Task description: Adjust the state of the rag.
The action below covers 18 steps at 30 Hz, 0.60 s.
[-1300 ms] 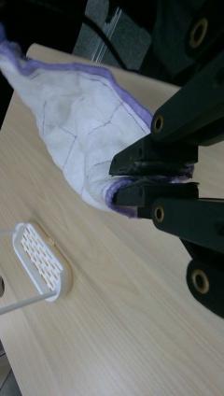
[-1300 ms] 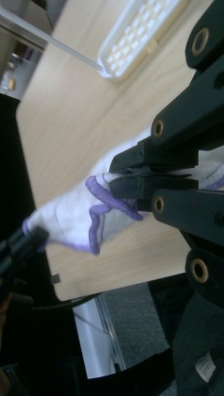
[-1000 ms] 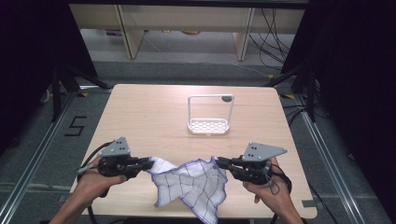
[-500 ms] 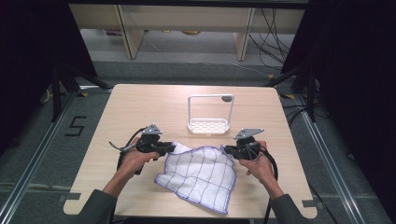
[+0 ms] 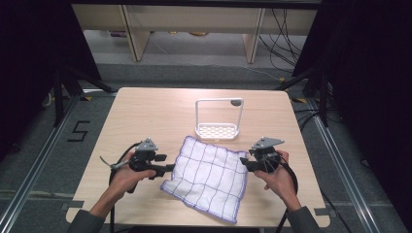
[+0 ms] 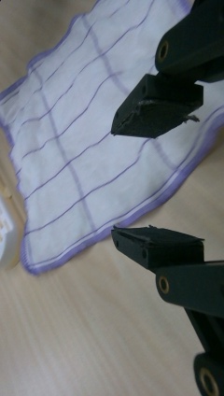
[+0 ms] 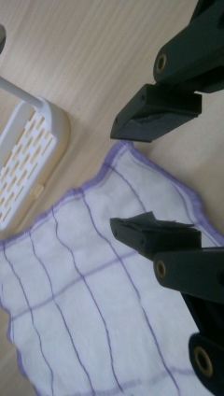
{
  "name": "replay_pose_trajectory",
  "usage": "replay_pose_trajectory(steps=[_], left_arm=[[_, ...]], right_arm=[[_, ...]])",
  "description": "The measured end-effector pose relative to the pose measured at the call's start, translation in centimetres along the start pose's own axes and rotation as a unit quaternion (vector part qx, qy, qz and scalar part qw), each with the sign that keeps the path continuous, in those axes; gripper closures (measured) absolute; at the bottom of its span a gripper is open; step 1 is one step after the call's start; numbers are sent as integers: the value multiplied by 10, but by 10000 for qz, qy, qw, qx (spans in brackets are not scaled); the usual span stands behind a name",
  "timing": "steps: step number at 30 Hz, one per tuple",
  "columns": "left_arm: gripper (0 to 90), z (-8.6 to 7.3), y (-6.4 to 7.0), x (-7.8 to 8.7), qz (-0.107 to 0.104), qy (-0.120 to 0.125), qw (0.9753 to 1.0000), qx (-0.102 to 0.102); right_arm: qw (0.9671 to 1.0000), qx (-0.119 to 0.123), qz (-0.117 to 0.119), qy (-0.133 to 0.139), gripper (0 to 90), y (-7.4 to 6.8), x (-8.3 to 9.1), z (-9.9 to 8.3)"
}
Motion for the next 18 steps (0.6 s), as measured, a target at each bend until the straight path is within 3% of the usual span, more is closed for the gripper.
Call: replay_pose_trajectory(steps=[3,4,5,9,10,11,12,13,14,17,18], left_arm=[[422,-15,17,13,-163,-4,9999,-51],[425,-20,22,16,-162,5,9999,-52],[425,-25,27,20,-209,-52,9997,-105],[458,-35,46,28,-369,-14,9992,-127],[520,-40,48,29,-275,-131,9990,-320],[549,-40,48,29,-275,-131,9990,-320],[610,-43,48,28,-204,-182,9988,-416],[610,-45,49,27,-223,-228,9985,-454],[715,-47,48,25,-203,-250,9983,-478],[794,-53,49,21,-219,-460,9964,-683],[831,-53,52,19,-263,-394,9968,-643]], right_arm=[[9999,65,98,-6,499,-11,10,-7],[9995,223,236,11,497,-25,18,-15],[9995,223,236,11,497,-25,18,-15],[9970,429,642,-17,502,-62,25,-33],[9950,492,859,-105,506,-78,27,-42],[9950,492,859,-105,506,-78,27,-42],[9926,615,1038,-165,509,-91,26,-49],[9926,615,1038,-165,509,-91,26,-49],[9897,715,1201,-298,524,-103,26,-58],[9874,835,1271,-435,544,-109,25,-65],[9861,864,1329,-495,560,-115,24,-69]])
Point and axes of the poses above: each handheld gripper's, and its own axes: x roughly backward along the jaws, z roughly out of its top, y roughly to its right, the point moved 8 cm from there along -x, roughly forward along the jaws, and after that the axes turned 8 degrees about -x, right-handed, at the moved point
